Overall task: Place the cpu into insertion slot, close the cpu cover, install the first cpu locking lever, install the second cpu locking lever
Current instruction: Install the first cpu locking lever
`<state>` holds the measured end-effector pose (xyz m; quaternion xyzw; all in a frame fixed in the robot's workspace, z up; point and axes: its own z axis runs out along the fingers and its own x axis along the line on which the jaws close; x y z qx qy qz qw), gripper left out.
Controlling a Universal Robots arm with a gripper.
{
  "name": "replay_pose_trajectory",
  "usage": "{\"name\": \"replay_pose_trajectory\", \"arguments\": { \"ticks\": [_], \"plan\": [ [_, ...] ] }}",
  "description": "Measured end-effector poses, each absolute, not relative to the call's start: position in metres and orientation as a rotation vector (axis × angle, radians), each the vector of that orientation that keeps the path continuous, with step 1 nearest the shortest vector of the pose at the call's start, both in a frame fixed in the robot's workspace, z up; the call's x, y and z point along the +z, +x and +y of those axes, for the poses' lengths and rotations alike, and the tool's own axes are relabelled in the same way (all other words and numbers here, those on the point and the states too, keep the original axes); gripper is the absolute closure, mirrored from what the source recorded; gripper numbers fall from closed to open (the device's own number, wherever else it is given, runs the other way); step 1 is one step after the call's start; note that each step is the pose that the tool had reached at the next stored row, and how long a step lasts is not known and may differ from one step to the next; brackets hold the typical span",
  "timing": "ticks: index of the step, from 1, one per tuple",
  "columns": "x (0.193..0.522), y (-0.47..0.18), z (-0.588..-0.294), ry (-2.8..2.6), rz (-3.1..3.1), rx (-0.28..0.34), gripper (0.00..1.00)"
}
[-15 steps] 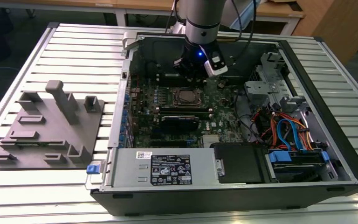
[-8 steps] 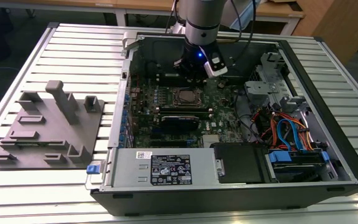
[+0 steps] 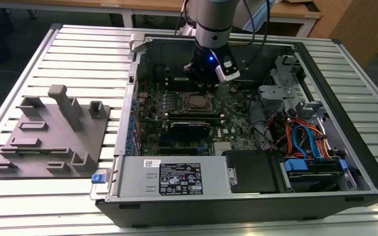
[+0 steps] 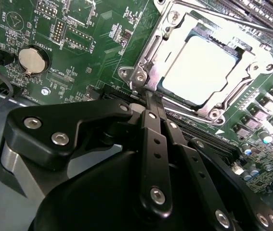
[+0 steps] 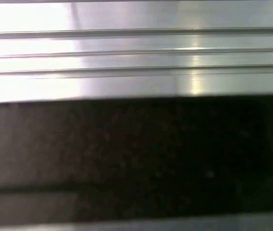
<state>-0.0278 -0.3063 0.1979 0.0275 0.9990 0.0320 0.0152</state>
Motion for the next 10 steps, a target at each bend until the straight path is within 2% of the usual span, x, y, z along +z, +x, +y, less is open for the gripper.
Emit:
{"name": "replay_pose_trajectory", "arguments": {
  "ticks": [10],
  "plan": [
    [0.1989,-0.0278,-0.3071,0.086,3.108,0.097,0.90]
  ]
}}
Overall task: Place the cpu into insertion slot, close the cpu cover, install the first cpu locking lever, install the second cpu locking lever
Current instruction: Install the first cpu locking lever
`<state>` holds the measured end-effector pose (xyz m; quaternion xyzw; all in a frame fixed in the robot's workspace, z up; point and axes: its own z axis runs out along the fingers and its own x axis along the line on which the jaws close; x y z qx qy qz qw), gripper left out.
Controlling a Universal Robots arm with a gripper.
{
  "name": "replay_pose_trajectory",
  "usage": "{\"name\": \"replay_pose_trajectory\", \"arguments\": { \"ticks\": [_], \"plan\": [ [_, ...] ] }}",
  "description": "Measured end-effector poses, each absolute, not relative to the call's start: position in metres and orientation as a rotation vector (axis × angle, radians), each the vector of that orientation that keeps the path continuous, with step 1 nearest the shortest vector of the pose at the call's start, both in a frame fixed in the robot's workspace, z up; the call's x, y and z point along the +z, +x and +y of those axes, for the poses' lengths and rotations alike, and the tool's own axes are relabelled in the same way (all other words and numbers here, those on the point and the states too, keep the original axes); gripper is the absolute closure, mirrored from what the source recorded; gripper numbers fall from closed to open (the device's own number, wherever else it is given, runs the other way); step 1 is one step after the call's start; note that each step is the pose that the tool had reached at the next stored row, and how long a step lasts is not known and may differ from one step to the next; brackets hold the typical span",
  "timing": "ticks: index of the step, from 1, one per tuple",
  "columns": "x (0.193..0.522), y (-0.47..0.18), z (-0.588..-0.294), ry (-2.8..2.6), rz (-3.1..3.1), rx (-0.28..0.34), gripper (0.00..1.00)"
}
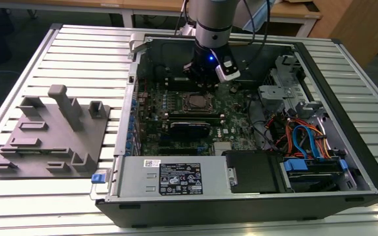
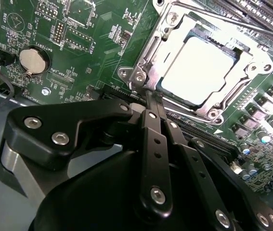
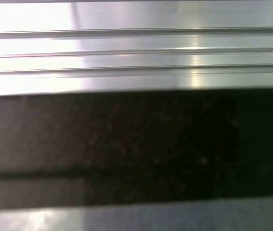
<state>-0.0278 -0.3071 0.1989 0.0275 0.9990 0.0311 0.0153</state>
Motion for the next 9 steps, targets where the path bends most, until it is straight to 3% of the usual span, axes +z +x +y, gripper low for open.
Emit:
{"name": "replay_pose_trajectory", "arguments": {
  "ticks": [9],
  "plan": [
    [0.1969,-0.0279,-0.3072,0.085,3.109,0.071,0.90]
  ]
}}
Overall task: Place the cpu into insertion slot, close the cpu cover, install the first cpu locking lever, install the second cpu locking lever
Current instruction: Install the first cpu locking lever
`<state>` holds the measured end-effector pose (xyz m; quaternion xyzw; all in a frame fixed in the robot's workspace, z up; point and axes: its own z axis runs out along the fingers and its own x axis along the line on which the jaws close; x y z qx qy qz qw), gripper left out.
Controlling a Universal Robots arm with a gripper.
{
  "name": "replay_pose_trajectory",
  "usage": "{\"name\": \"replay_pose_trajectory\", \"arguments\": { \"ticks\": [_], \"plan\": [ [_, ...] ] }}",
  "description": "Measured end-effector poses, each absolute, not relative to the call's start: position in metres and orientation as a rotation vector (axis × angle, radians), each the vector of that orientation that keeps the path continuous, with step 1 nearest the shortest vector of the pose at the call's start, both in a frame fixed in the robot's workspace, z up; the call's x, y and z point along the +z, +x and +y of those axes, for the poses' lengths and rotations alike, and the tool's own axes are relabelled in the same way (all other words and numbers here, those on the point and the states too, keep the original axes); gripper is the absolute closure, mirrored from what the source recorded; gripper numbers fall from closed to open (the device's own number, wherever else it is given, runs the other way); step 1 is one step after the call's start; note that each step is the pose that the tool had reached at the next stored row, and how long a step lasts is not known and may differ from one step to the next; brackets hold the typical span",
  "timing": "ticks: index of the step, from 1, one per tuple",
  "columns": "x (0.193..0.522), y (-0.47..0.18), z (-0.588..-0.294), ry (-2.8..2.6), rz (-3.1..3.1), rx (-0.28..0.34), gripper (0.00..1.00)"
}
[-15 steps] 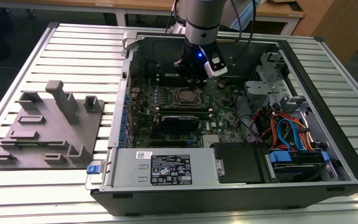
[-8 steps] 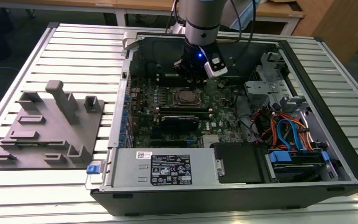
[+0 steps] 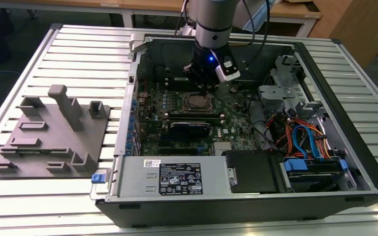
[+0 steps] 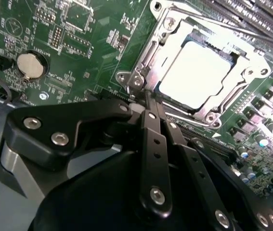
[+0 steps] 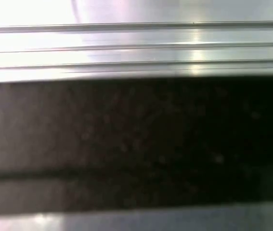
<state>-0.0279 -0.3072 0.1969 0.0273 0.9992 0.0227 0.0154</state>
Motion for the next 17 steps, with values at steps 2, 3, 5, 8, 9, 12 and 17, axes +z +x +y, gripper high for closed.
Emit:
{"name": "replay_pose_trajectory", "arguments": {
  "ticks": [2,3,5,8,9,12,17],
  "plan": [
    [0.1975,-0.0278,-0.3072,0.085,3.108,0.072,0.90],
    [0.1988,-0.0278,-0.3071,0.085,3.108,0.073,0.90],
    [0.2022,-0.0279,-0.3072,0.085,3.109,0.072,0.90],
    [0.2028,-0.0278,-0.3071,0.085,3.108,0.072,0.90],
    [0.2028,-0.0278,-0.3071,0.085,3.108,0.067,0.90],
    [0.2024,-0.0279,-0.3072,0.085,3.109,0.049,0.90],
    [0.2016,-0.0279,-0.3072,0.084,3.109,0.033,0.90]
  ]
}}
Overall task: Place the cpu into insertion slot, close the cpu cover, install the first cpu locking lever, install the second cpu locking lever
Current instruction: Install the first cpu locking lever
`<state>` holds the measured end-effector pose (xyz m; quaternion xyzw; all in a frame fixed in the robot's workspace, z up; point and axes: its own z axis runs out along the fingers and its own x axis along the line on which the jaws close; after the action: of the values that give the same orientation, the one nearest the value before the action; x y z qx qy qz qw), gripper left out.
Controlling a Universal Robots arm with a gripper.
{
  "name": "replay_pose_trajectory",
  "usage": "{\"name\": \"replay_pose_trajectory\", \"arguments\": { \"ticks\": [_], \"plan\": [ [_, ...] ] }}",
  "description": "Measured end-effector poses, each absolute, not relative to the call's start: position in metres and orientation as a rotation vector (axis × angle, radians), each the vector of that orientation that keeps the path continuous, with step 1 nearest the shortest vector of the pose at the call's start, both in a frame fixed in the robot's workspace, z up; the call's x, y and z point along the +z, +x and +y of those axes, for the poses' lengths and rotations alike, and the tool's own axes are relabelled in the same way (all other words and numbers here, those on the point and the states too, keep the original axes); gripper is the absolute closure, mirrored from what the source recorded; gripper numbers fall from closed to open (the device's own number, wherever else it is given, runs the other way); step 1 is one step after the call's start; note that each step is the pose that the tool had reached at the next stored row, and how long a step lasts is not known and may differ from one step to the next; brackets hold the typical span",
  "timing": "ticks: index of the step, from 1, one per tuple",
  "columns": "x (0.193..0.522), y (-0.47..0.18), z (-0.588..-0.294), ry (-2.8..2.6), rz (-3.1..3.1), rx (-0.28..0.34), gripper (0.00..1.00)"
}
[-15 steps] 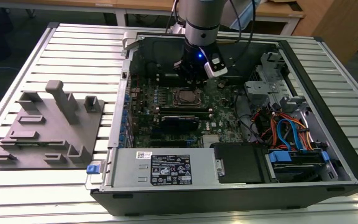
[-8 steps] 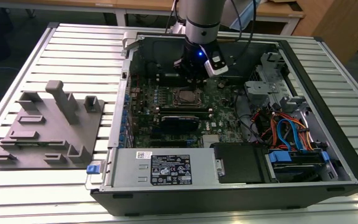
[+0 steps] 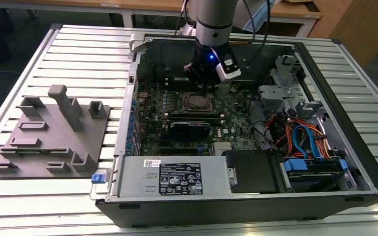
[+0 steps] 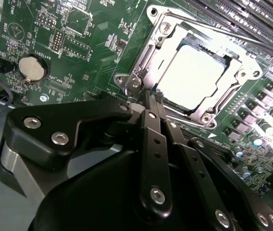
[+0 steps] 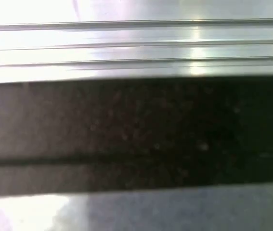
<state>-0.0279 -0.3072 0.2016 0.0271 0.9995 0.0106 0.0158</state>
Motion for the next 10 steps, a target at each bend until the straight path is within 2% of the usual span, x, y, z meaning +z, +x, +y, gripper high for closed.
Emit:
{"name": "replay_pose_trajectory", "arguments": {
  "ticks": [10],
  "plan": [
    [0.1995,-0.0279,-0.3068,0.084,3.108,-0.004,0.90]
  ]
}}
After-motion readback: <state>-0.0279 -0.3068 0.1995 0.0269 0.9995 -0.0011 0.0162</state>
